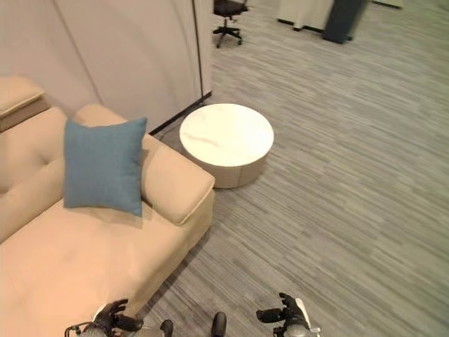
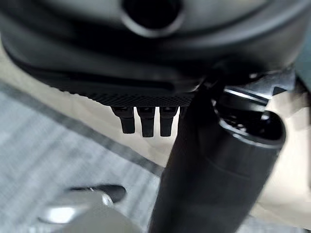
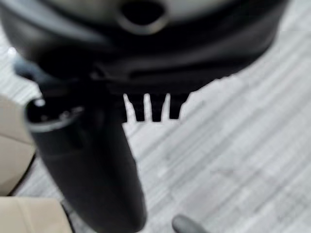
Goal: Pick up all the scattered cushions and arrange them neatly on the sofa.
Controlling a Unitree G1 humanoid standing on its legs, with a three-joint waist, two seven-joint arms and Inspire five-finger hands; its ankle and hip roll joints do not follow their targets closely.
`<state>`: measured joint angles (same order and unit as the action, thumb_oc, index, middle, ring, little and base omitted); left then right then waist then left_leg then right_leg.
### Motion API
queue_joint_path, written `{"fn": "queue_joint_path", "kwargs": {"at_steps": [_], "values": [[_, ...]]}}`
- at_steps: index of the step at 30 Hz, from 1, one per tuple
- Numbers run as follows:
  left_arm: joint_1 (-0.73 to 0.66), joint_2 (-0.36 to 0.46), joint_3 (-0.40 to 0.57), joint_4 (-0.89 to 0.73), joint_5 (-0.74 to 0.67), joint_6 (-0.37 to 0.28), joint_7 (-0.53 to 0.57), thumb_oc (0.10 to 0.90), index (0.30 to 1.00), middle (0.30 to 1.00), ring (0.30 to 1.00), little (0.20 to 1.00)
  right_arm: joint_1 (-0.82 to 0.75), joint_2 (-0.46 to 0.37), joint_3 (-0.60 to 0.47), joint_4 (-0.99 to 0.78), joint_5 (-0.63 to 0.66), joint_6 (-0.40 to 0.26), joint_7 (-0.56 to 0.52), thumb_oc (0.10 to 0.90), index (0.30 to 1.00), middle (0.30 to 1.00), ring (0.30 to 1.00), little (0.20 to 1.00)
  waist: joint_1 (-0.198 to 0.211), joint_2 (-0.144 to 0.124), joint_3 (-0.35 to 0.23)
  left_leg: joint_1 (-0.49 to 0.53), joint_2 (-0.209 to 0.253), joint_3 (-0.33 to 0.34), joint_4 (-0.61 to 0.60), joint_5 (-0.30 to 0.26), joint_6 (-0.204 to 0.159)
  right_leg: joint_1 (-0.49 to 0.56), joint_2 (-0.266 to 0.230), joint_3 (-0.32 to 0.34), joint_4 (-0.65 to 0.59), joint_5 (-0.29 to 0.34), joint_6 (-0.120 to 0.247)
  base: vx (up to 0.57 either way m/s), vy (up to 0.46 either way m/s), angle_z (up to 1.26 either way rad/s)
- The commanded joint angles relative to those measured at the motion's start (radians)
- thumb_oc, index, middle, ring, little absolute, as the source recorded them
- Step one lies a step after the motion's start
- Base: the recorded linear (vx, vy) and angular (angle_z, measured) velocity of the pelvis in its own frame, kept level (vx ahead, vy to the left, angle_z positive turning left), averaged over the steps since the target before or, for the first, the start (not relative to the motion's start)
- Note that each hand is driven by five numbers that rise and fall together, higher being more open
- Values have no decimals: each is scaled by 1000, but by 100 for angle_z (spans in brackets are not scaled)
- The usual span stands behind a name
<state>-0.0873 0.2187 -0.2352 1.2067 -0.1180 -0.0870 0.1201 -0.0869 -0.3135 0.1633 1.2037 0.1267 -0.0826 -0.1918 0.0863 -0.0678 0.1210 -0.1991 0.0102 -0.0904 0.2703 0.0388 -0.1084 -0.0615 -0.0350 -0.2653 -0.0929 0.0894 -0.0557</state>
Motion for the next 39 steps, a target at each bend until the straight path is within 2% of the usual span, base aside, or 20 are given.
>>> {"fn": "queue_joint_path", "kwargs": {"at_steps": [1,2,4,8,12,15,16,19,20,24,25,28,32,36,38,39], "values": [[-15,1,4,0,-4,-27,0,800,900,900,900,900,26,-28,-17,-10,35,-33,-18,800,900,900,900,900,-20,3,-4,-30,-2,176,-29,-89,69,48,-67,-17,70,-104,150,92,-75,119],[-13,1,6,1,0,-25,-2,800,900,900,900,900,26,-27,-20,-8,36,-30,-20,800,900,900,900,900,-18,3,-8,-43,-6,215,-40,-82,75,53,-65,-29,66,-106,151,106,-32,107],[-1,1,16,12,8,-22,-8,800,900,900,900,900,27,-23,-19,-5,34,-27,-15,800,900,900,900,900,-11,10,-14,-21,-9,243,-81,-81,82,60,-53,-40,70,-114,150,123,39,80],[26,15,51,40,5,-18,-12,800,900,900,900,900,12,-8,-1,-2,0,-25,-11,800,900,900,900,900,20,-2,-23,24,-48,172,-138,-84,89,65,-56,-52,116,-127,162,148,73,1],[35,33,72,43,11,-16,-23,800,900,900,900,900,-3,1,17,-3,-33,-24,-4,800,900,900,900,900,55,-9,-34,59,-57,160,-177,-96,120,41,-82,-59,240,-143,187,117,106,-16],[29,49,79,37,8,-17,-21,800,900,900,900,900,-15,3,22,-7,-42,-24,2,800,900,900,900,900,59,-3,-23,91,-58,141,-181,-108,137,-11,-122,-60,355,-97,220,104,68,-6],[24,52,74,30,2,-21,-19,800,900,900,900,900,-20,3,23,-11,-43,-25,0,800,900,900,900,900,52,5,-21,109,-56,112,-195,-106,140,-51,-118,-25,381,-77,215,134,22,30],[23,51,68,22,-2,-25,-17,800,900,900,900,900,-20,-1,23,-11,-40,-25,1,800,900,900,900,900,44,13,-20,131,-56,88,-209,-104,136,-74,-111,-8,357,-83,203,113,-19,39],[16,50,65,25,-5,-28,-15,800,900,900,900,900,-17,-4,23,-7,-42,-23,1,800,900,900,900,900,36,14,-19,145,-59,62,-216,-106,130,-82,-114,5,308,-81,199,118,-75,31],[2,41,53,35,-2,-34,-7,800,900,900,900,900,-12,-6,19,16,-40,-16,2,800,900,900,900,900,1,12,-14,172,-80,-30,-228,-107,117,-135,-74,149,218,-44,214,169,-118,64],[0,37,44,41,8,-36,-7,800,900,900,900,900,-4,-8,18,21,-42,-14,3,800,900,900,900,900,-7,9,-10,179,-89,-65,-226,-111,109,-133,-78,159,192,-32,214,137,-136,103],[0,33,46,52,15,-36,-6,800,900,900,900,900,4,-7,13,30,-41,-18,7,800,900,900,900,900,-14,4,-20,181,-90,-90,-232,-115,97,-102,-83,147,159,-33,210,107,-156,89],[7,23,48,66,14,-31,-14,800,900,900,900,900,10,-7,4,36,-26,-26,11,800,900,900,900,900,-20,4,-39,176,-63,-117,-236,-114,70,-55,-69,125,118,-42,197,116,-200,47],[5,17,42,58,9,-29,-17,800,900,900,900,900,11,-20,-5,26,-6,-34,8,800,900,900,900,900,-25,1,-19,113,-42,-81,-119,-124,39,-4,-63,92,99,-78,171,48,-165,60],[-7,14,35,48,1,-30,-12,800,900,900,900,900,6,-29,-12,25,8,-34,3,800,900,900,900,900,-32,-2,2,44,-22,-4,-22,-107,29,25,-68,62,94,-94,157,1,-89,83],[-8,15,33,44,1,-28,-13,800,900,900,900,900,8,-30,-16,25,16,-32,6,800,900,900,900,900,-38,-6,1,23,-11,41,-16,-99,35,34,-71,45,88,-99,154,48,-74,94]]}}
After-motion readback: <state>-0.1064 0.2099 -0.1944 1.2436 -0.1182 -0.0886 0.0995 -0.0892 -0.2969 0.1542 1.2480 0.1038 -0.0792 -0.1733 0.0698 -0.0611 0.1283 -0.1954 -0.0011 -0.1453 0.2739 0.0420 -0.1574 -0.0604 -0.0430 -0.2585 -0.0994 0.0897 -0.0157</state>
